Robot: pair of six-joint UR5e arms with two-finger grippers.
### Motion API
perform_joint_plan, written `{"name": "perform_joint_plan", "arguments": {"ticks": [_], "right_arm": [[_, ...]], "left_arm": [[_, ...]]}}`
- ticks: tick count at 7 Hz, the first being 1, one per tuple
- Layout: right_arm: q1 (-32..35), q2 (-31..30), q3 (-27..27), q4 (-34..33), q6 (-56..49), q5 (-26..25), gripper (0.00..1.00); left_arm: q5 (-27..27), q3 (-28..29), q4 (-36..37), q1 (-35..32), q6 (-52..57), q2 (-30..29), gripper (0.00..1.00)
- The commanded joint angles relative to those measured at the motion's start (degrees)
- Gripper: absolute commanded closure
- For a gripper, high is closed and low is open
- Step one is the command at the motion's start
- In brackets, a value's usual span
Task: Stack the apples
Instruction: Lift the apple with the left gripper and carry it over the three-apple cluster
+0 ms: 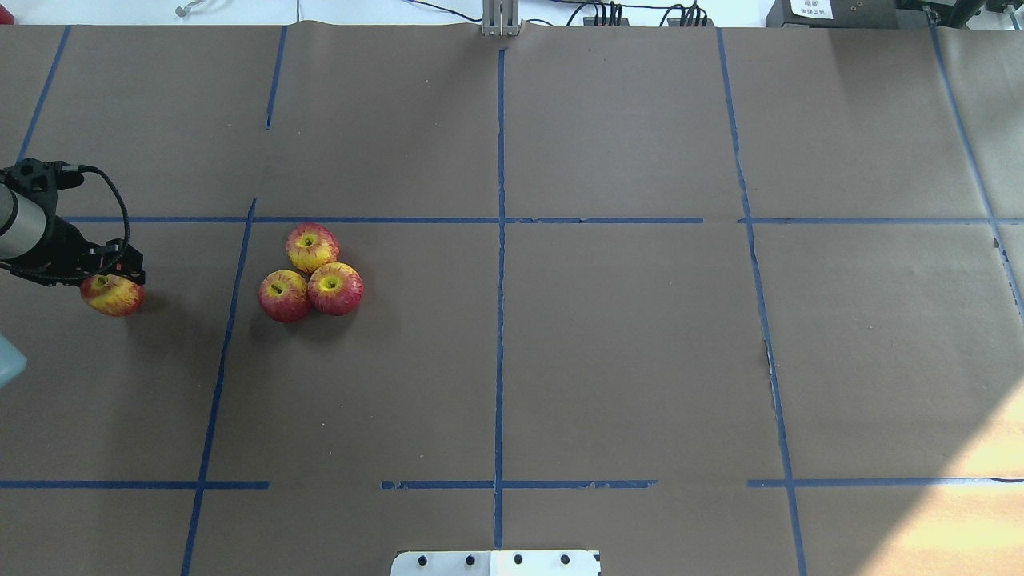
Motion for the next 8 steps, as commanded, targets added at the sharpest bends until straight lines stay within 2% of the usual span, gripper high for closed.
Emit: {"name": "perform_joint_plan", "arguments": {"ticks": [1, 3, 4, 5, 6, 8], "right_arm": [[0.00, 0.00, 0.00, -0.06, 0.00, 0.00, 0.00], [0.00, 0.00, 0.00, -0.06, 0.00, 0.00, 0.00], [0.00, 0.00, 0.00, -0.06, 0.00, 0.00, 0.00], [0.00, 0.00, 0.00, 0.03, 0.00, 0.00, 0.00], [0.00, 0.00, 0.00, -0.06, 0.00, 0.00, 0.00], [0.00, 0.00, 0.00, -0.06, 0.00, 0.00, 0.00]], "left_arm": [[-0.12, -9.54, 5.43, 0.08, -8.05, -0.54, 1.00], [-0.20, -10.38, 7.31, 2.35, -22.62, -7.54, 1.00], [0.58, -9.68, 12.28, 6.11, -27.91, -12.27, 1.00], [4.07, -8.89, 17.64, 8.67, -30.23, -17.37, 1.00], [6.37, -7.40, 18.30, 11.13, -30.34, -19.33, 1.00], [7.88, -6.78, 18.30, 11.77, -30.25, -19.88, 1.00]]}}
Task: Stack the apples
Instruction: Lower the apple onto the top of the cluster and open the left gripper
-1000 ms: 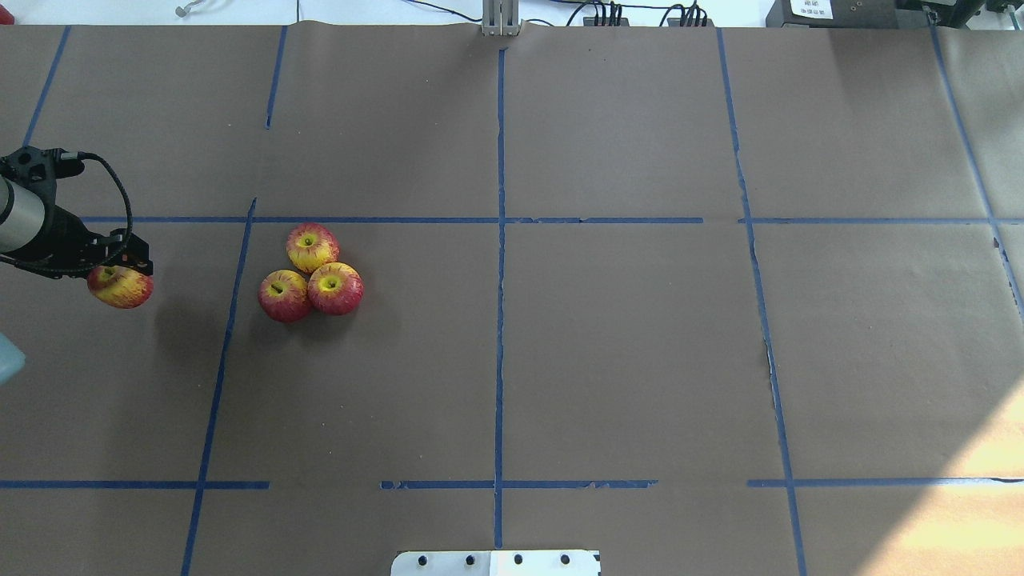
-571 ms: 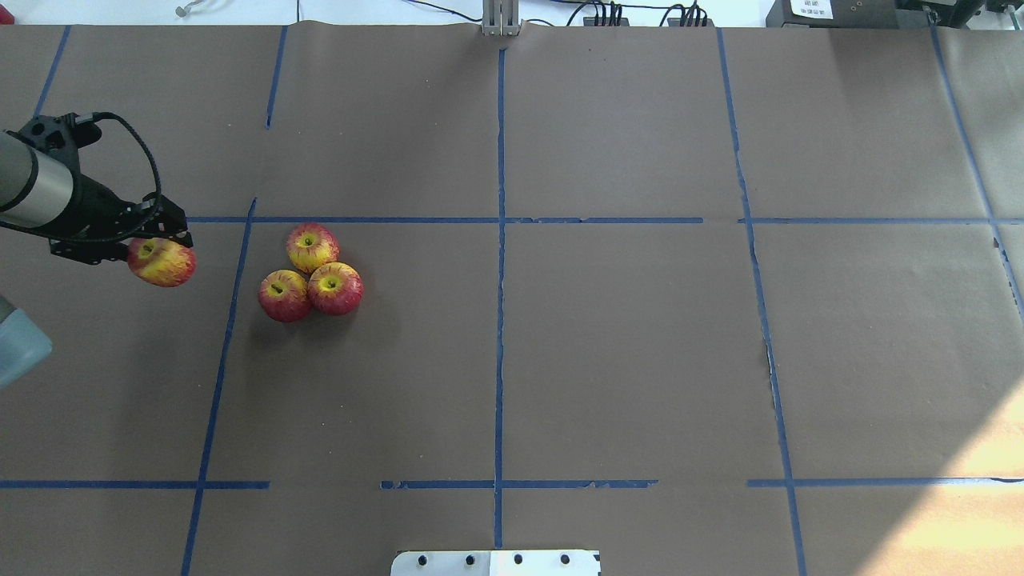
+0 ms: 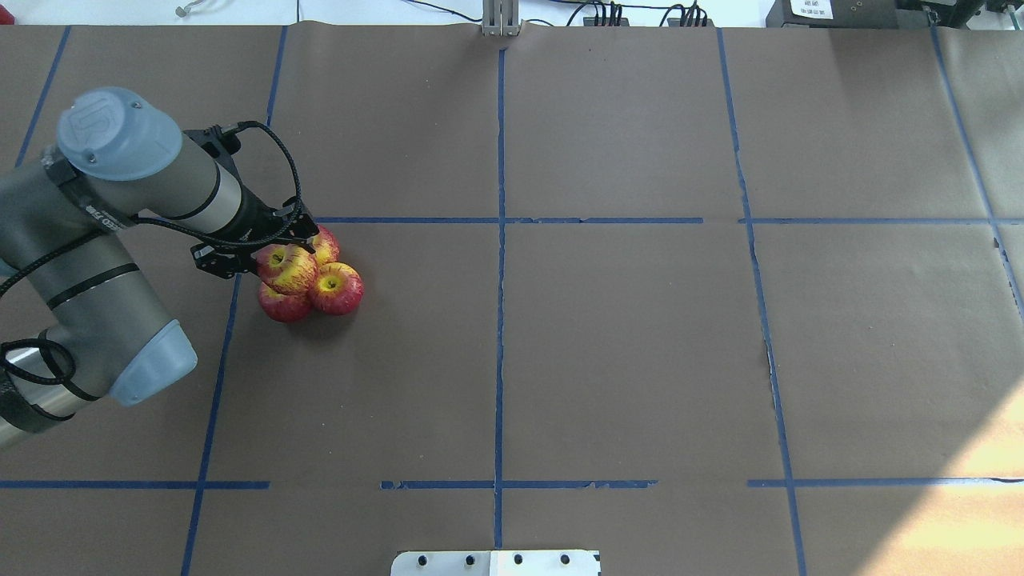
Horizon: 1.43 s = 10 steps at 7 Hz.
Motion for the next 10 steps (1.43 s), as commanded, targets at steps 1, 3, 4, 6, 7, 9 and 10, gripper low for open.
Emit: {"name": "perform_joint_plan", "arguments": {"ticks": [1, 3, 4, 6, 7, 9, 10], "right_arm": [[0.00, 0.00, 0.00, 0.08, 0.00, 0.00, 0.00], [0.00, 0.00, 0.00, -0.01, 0.00, 0.00, 0.00], [0.00, 0.00, 0.00, -0.01, 0.00, 0.00, 0.00], [0.00, 0.00, 0.00, -0.01, 0.00, 0.00, 0.00], [0.00, 0.00, 0.00, 0.08, 0.00, 0.00, 0.00], [0.00, 0.00, 0.00, -0.01, 0.00, 0.00, 0.00], [0.00, 0.00, 0.00, -0.01, 0.00, 0.00, 0.00]], "left_arm": [[1.08, 0.15, 0.46, 0.56, -0.25, -0.58, 1.00], [3.88, 0.50, 0.46, 0.65, -0.16, -0.75, 1.00], [3.98, 0.59, 0.46, 1.78, -0.16, -0.67, 1.00], [3.98, 0.76, 0.46, 1.97, -0.07, -0.66, 1.00], [3.98, 0.76, 0.46, 1.97, -0.07, -0.66, 0.96], [3.98, 0.76, 0.46, 2.06, 0.19, -0.75, 0.09], [3.98, 0.68, 0.46, 1.97, 0.10, -0.67, 0.00]]}}
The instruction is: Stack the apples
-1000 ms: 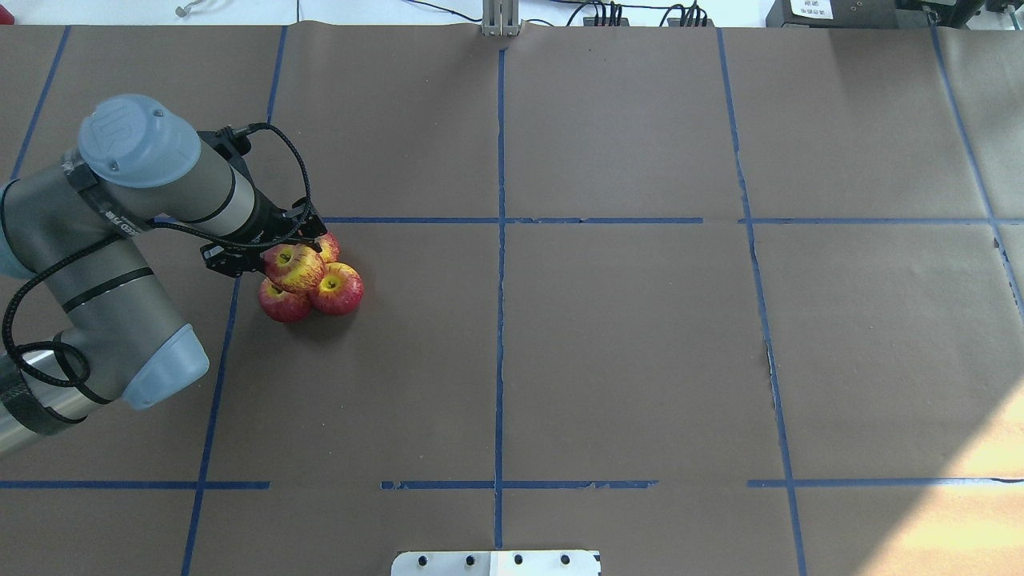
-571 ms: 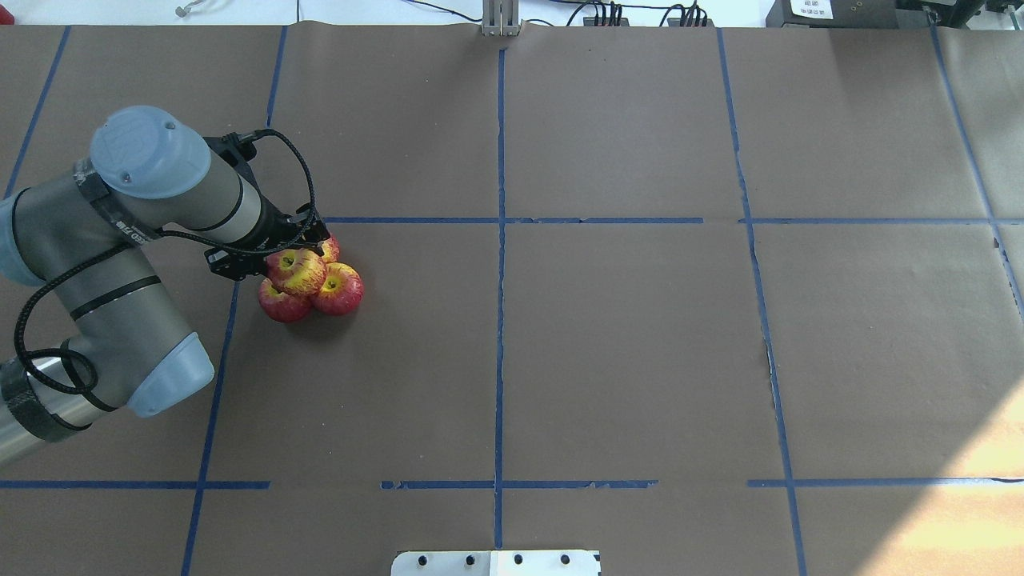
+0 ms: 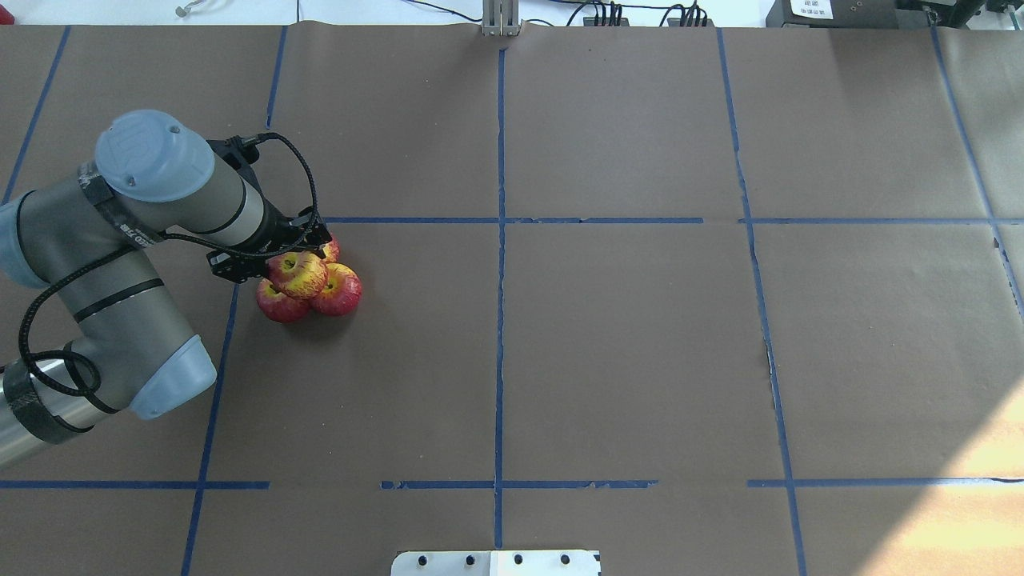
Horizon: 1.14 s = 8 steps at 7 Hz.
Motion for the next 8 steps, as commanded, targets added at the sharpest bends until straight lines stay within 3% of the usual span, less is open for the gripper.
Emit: {"name": "perform_joint_plan", "arguments": {"ticks": [1, 4, 7, 8], "right_arm": [[0.00, 0.00, 0.00, -0.01, 0.00, 0.00, 0.00], [0.00, 0.00, 0.00, -0.01, 0.00, 0.00, 0.00], [0.00, 0.00, 0.00, 0.08, 0.00, 0.00, 0.00], [0.00, 0.00, 0.00, -0.01, 0.00, 0.00, 0.00]], "left_arm": [[0.00, -0.26, 0.00, -0.07, 0.00, 0.03, 0.00], [0.00, -2.36, 0.08, -3.21, 5.40, 0.82, 0.00], [-2.44, -7.73, 9.55, -14.89, 30.50, 3.54, 0.00], [-8.03, -7.30, 9.58, -18.93, 38.33, 5.55, 0.00]]}}
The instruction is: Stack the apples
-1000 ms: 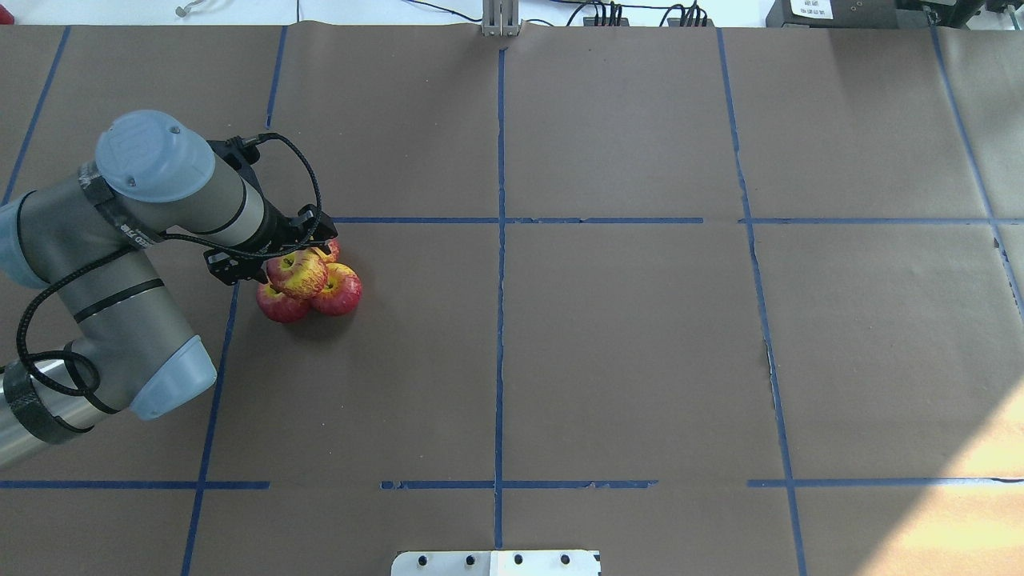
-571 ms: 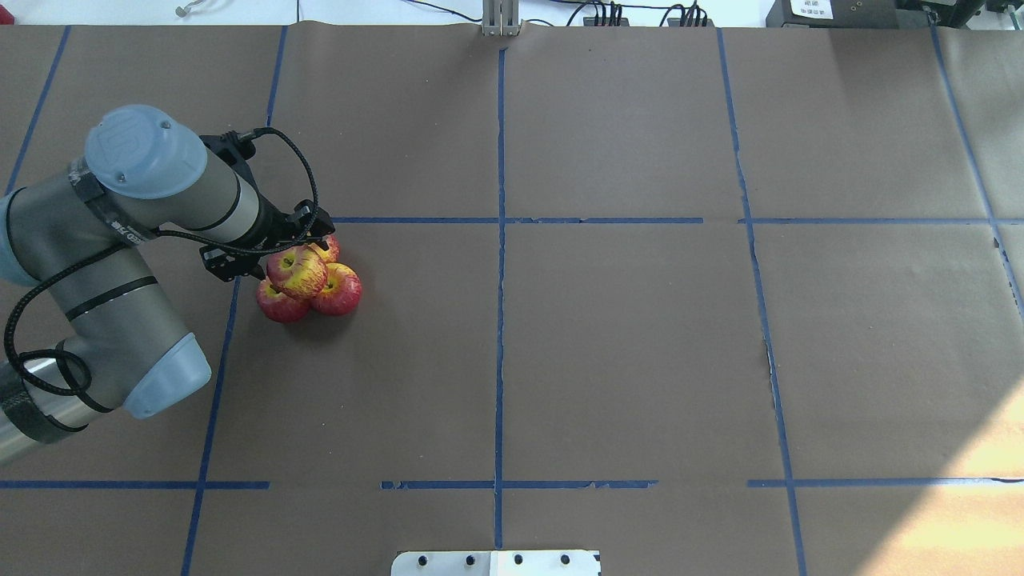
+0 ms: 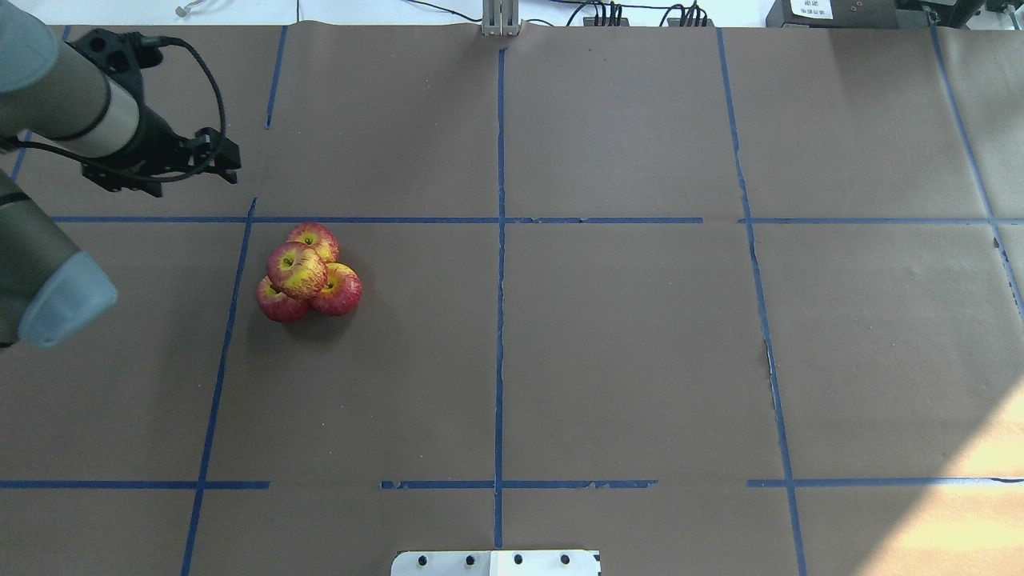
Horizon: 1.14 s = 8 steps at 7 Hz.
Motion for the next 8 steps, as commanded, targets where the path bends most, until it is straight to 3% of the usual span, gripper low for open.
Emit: {"name": "perform_joint_plan", "arguments": {"ticks": [1, 3, 5, 7, 8], "right_arm": [[0.00, 0.00, 0.00, -0.04, 0.00, 0.00, 0.00], [0.00, 0.00, 0.00, -0.04, 0.00, 0.00, 0.00], [0.00, 0.00, 0.00, -0.04, 0.00, 0.00, 0.00], [0.00, 0.00, 0.00, 0.05, 0.00, 0.00, 0.00], [0.00, 0.00, 0.00, -0.04, 0.00, 0.00, 0.00]], "left_arm": [[-8.99, -0.34, 1.40, -10.75, 19.99, 6.20, 0.00], [-10.09, 0.71, 1.40, -19.73, 41.26, 14.46, 0.00], [-10.18, 9.28, 1.75, -30.02, 59.74, 16.08, 0.00], [-10.09, 20.08, 1.66, -35.58, 70.15, 16.00, 0.00], [-10.09, 21.18, 4.97, -35.51, 70.36, 15.65, 0.00]]}}
